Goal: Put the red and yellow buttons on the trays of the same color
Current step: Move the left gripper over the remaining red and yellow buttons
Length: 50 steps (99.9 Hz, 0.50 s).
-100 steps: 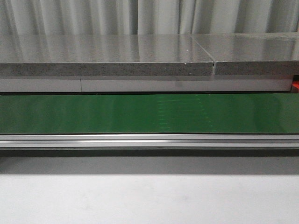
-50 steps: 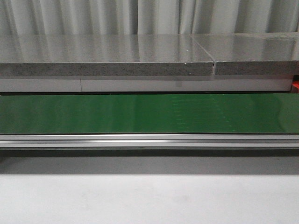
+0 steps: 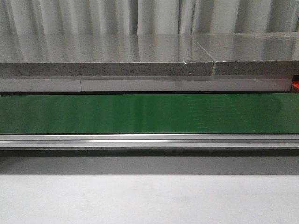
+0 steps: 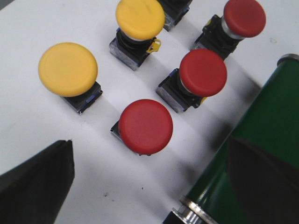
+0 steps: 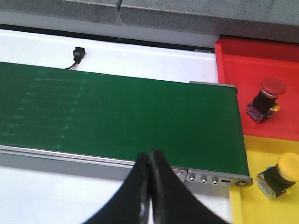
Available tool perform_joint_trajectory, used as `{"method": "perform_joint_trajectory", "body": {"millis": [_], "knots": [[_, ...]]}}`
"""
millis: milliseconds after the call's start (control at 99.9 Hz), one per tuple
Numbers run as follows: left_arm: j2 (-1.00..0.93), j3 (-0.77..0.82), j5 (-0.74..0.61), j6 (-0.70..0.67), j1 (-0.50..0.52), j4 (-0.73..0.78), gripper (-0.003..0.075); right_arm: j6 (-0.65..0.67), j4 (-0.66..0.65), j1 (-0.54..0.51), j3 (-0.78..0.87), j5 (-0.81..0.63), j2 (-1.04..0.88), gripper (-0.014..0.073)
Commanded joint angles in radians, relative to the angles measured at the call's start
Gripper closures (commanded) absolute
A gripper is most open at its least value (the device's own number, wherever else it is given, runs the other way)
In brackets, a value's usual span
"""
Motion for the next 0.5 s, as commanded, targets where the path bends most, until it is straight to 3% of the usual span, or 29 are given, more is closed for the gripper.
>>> {"method": "perform_joint_trajectory", "body": {"millis": [0, 490], "knots": [[0.010, -0.033, -0.070, -0.010, 0.002, -0.008, 0.0071, -0.009, 0.006, 0.001, -0.028, -0.067, 0.001, 0.0662], [0.149, -0.105, -0.103, -0.010, 0.002, 0.008, 0.0073, -0.009, 0.006, 0.001, -0.028, -0.067, 0.001, 0.0662]]}}
